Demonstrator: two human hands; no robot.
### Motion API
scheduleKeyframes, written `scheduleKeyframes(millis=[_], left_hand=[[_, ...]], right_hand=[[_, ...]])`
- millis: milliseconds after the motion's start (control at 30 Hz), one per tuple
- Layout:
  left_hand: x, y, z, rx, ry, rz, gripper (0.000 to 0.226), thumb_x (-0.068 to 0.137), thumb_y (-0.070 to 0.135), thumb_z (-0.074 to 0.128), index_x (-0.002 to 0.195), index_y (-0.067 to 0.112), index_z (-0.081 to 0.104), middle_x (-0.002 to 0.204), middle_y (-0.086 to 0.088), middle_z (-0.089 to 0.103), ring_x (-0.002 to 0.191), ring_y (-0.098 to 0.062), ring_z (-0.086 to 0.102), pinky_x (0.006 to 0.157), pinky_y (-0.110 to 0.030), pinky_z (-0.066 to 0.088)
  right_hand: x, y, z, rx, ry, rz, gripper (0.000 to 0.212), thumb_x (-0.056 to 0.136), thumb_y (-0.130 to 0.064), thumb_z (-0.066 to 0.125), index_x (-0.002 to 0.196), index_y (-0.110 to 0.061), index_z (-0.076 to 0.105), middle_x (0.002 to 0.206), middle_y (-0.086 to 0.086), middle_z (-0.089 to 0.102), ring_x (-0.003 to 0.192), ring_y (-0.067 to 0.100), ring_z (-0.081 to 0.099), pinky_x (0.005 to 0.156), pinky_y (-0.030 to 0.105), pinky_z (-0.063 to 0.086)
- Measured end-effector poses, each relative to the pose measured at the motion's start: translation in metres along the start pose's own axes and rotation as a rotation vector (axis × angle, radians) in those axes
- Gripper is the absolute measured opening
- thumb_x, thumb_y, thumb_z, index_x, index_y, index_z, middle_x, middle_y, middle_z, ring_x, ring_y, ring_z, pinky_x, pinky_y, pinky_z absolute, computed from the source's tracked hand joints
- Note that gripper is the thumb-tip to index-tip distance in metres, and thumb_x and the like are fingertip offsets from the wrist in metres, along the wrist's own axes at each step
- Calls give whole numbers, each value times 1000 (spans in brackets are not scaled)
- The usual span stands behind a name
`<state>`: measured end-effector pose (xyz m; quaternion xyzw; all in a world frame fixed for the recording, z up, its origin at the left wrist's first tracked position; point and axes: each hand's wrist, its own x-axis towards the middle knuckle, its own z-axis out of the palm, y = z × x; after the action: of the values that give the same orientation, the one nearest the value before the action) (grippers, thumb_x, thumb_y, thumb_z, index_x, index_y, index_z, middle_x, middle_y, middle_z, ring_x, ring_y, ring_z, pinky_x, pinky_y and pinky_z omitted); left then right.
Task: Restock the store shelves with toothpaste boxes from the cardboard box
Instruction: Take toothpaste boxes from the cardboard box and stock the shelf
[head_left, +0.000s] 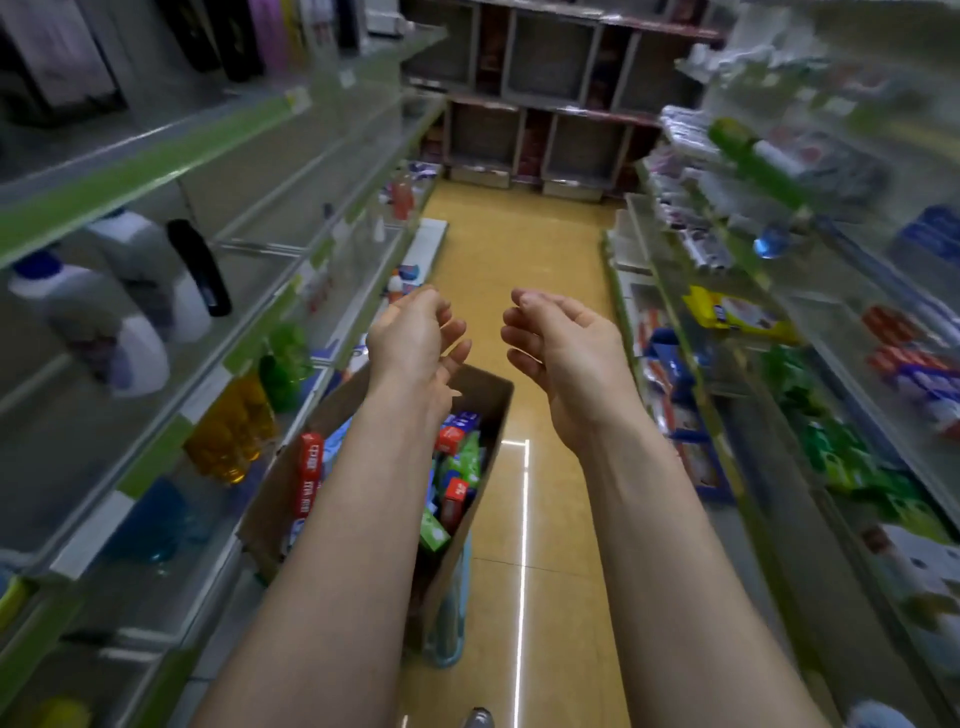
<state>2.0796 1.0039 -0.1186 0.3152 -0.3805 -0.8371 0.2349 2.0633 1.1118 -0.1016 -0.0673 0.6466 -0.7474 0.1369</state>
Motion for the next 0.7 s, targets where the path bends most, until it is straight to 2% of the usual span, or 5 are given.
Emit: scheduleKeyframes(millis=[167,367,467,567,700], left_hand=[[60,-12,-7,129,135,-19,13,90,7,53,85,19,58,69,1,54,60,-10,53,58,-25,46],[114,-42,-34,244,288,-108,16,91,8,54,79,18,56,74,0,53,65,-11,53,59,-26,45],[130,-55,-55,281,367,-168,13,91,9,54,82,17,56,79,-1,53,68,-11,54,60,-26,45],[142,-61,-76,284,420,-220,10,92,9,53,85,16,56,78,-2,51,67,-11,52,60,-27,45],[163,-62,-114,263,508,-270,13,93,9,52,82,15,55,76,-1,50,66,-12,49,64,-27,43]], right_hand=[[65,36,22,-13,-110,107,11,93,-8,57,85,-14,63,69,-2,63,55,3,60,47,13,43],[123,97,32,-144,-195,242,17,91,-9,58,80,-20,63,80,2,64,74,14,59,63,20,45],[135,117,40,-197,-236,299,15,92,-9,57,84,-19,64,80,0,63,72,10,58,62,18,45],[143,135,53,-202,-273,359,10,92,-10,57,96,-12,66,80,-1,62,71,8,57,62,16,45],[153,162,77,-244,-299,438,14,93,-11,58,104,-7,66,78,-1,60,67,6,55,54,12,45]])
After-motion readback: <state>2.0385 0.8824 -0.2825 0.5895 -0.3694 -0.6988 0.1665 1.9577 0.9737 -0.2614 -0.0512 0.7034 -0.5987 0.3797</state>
